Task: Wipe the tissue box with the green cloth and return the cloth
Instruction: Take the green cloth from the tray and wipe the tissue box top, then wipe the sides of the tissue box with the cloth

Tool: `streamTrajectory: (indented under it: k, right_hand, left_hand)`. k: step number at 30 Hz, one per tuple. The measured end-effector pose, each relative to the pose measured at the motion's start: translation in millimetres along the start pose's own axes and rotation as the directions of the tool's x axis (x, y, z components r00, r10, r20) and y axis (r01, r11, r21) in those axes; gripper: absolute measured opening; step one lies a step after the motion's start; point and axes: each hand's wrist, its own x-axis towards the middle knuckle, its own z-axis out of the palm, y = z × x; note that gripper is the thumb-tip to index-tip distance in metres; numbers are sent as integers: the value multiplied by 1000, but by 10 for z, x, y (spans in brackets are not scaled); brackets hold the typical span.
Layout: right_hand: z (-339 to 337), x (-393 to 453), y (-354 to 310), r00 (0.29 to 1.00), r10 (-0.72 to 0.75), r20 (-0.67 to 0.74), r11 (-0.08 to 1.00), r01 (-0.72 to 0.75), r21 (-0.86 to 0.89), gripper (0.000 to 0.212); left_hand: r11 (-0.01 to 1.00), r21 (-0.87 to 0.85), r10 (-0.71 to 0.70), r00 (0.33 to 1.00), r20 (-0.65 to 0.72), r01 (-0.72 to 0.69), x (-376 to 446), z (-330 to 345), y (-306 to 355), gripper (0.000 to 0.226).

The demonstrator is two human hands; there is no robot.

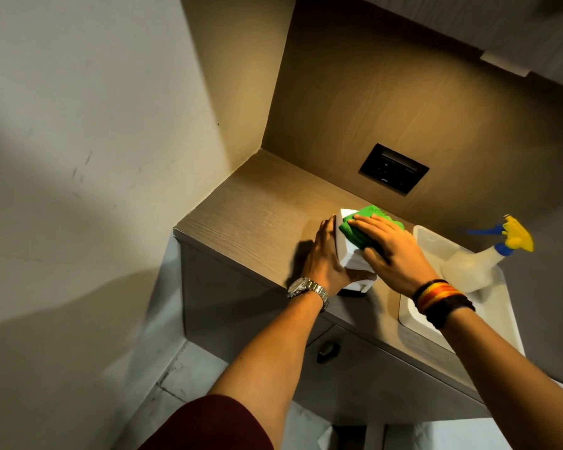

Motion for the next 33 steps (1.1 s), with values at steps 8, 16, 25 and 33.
streamTrajectory:
  k: [8,16,25,33]
  right_hand:
    - [-206,61,206,998,53,33,982,-58,179,58]
    - [-68,305,144,1000,-27,5,986,26,166,53]
    - [-192,-631,293,990,-137,-28,979,139,151,52]
    - [25,-943,243,781,577,-240,509,-113,854,41]
  left_hand:
    - [1000,2,1,999,-39,-1,34,-16,29,137]
    - [1000,12,17,1000,-24,-17,21,-59,52,136]
    - [999,21,-50,997,63,49,-2,-150,43,140]
    - [996,-62,-38,949,314,60,334,-551,-61,122]
